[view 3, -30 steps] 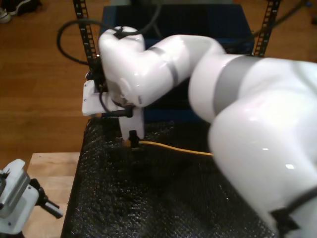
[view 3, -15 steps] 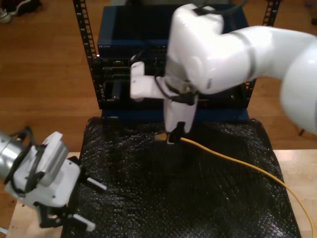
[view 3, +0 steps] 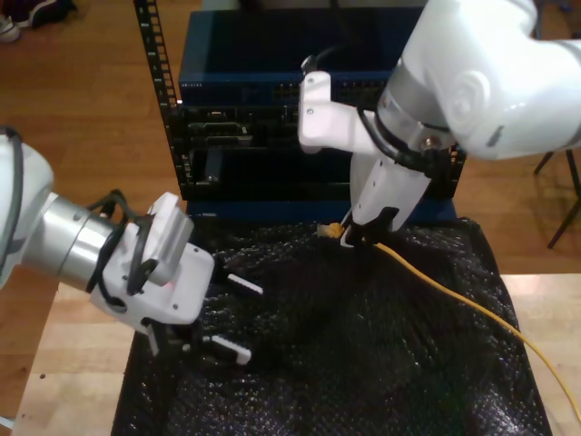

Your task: Grab the cable and plug it in

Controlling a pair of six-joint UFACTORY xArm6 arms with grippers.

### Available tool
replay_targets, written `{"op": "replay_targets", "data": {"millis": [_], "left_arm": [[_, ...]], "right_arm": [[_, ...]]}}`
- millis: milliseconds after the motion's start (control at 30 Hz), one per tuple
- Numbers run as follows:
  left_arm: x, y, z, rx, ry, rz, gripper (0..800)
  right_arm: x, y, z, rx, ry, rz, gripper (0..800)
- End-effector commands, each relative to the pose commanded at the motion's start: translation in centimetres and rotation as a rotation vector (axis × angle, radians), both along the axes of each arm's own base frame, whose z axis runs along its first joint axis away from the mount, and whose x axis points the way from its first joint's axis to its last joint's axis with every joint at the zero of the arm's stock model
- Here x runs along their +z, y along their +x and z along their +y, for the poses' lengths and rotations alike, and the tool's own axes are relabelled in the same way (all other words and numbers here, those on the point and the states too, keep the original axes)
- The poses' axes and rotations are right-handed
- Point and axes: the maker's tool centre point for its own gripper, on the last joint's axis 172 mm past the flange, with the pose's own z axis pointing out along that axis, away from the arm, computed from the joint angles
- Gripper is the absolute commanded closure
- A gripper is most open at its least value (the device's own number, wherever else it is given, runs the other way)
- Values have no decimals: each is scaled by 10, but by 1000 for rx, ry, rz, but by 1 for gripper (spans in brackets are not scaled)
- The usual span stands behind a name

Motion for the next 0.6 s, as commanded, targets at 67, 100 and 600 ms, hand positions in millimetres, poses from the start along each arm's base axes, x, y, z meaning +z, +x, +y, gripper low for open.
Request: {"op": "replay_targets", "data": {"millis": [67,100,600], "left_arm": [[4,5,-10,1,-5,-9,0],[5,6,-16,-3,-9,-16,0],[31,43,-52,10,-29,-117,1]], "right_arm": [[7,-3,-1,-10,19,3,794],[11,-3,-2,-17,29,3,794],[19,-24,-10,-69,101,84,794]]}}
